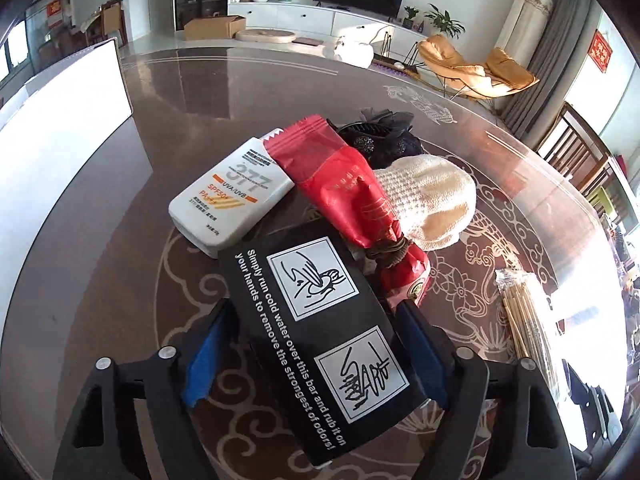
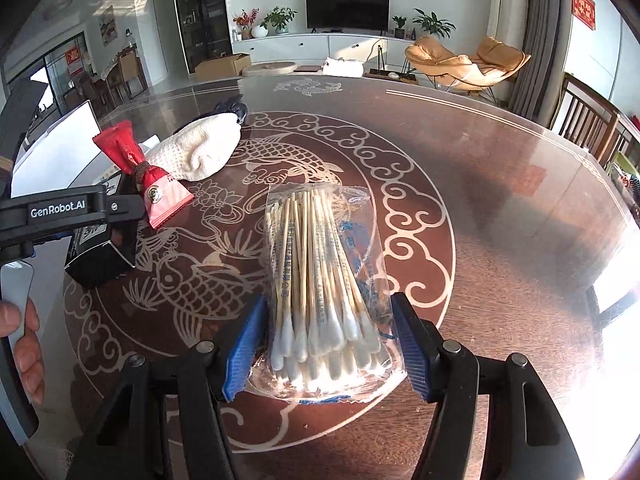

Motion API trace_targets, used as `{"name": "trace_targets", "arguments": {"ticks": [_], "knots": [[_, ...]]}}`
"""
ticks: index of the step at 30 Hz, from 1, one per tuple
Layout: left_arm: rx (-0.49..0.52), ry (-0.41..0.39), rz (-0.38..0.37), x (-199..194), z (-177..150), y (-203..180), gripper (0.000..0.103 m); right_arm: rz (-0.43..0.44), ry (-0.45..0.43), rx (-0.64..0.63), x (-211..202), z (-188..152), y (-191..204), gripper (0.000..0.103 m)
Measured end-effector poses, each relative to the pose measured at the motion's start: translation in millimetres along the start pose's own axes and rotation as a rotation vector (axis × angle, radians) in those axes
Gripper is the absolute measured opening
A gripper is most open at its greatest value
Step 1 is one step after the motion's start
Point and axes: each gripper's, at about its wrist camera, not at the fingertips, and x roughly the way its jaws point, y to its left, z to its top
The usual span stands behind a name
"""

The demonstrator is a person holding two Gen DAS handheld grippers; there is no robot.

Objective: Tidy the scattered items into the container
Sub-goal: 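Move the left gripper onto the black soap box while the right approaches the cotton swab bag, then close the left gripper on the black soap box while the right grips the cotton swab bag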

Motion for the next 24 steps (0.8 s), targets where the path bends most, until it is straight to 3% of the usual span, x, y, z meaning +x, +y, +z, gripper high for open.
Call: {"name": "trace_targets", "arguments": {"ticks": [2, 6, 10, 14, 17, 19, 24], "knots": [[0.086, -0.012, -0.012, -13.3, -8.6, 10.9, 0.061, 0.004, -0.004, 0.007, -1.6, -1.0, -1.9, 0.063], [0.227, 0.005, -0.052, -46.0, -43.3, 37.0, 0.059, 0.001, -0.004, -0.006, -3.4, -3.3, 0.2, 0.061], [0.263, 0.018, -0.098, -67.9, -73.3, 52.1, 0.059, 0.088, -0.010, -0.040, -19.9, -23.3, 10.4, 0.061], [0.282, 0.021, -0.050, -57.4, -81.3, 43.8, 0.061, 0.087, -0.009, -0.025, -30.1, -35.6, 8.9, 0.062], [0.262, -0.002, -0.032, -50.8, -82.3, 40.6, 0.085, 0.074, -0.007, -0.035, -27.5, -33.6, 10.3, 0.063], [0.255, -0.018, -0.018, -44.2, -82.9, 40.9, 0.103, 0.053, 0.005, -0.081, -24.5, -32.2, 17.5, 0.069], [0.243, -0.026, -0.004, -40.2, -82.4, 40.5, 0.103, 0.070, 0.012, -0.109, -15.1, -24.0, 16.8, 0.075]]}}
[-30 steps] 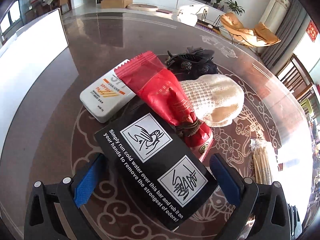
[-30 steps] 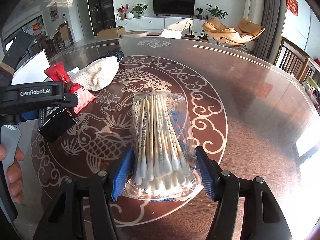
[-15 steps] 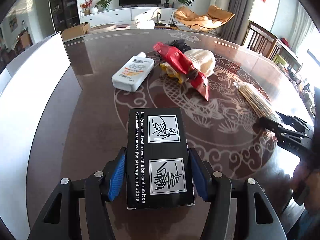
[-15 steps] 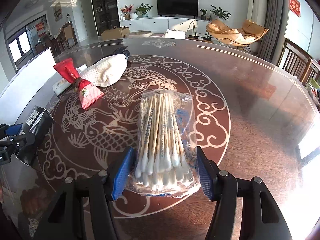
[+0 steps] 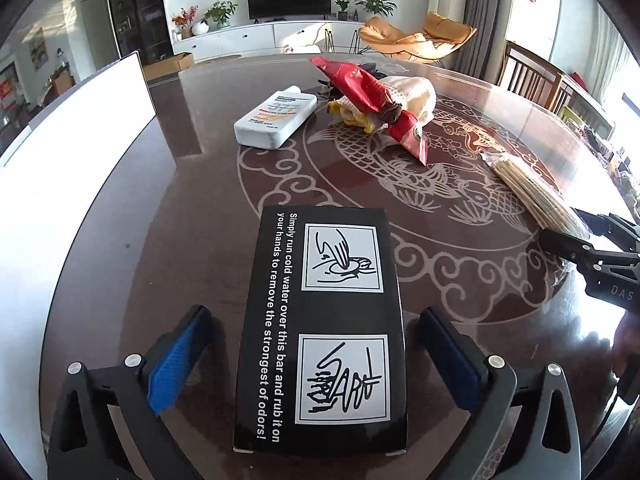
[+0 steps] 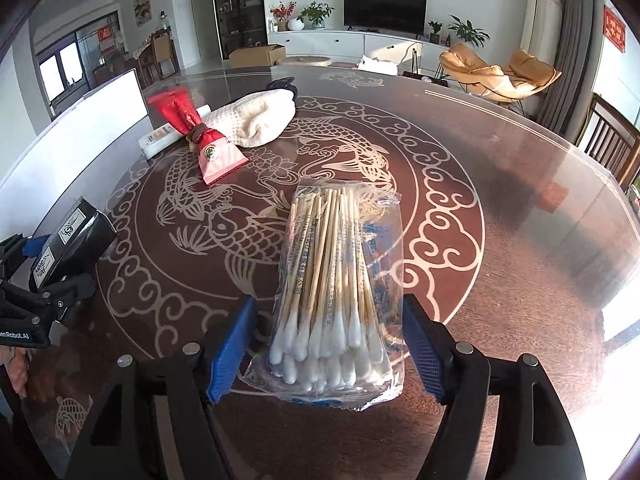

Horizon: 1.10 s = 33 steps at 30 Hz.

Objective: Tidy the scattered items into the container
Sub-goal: 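Close the left gripper on the black soap box while the right grips the cotton swab bag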

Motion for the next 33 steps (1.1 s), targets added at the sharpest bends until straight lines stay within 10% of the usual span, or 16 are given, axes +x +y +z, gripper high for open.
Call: {"name": "trace_targets", "arguments": {"ticks": [33], "knots": [[-0.003, -0.002, 0.005, 2.8, 1.1, -0.1, 0.103, -0.002, 0.000, -0.001, 1.3, 0.1, 0.0, 0.075]]}}
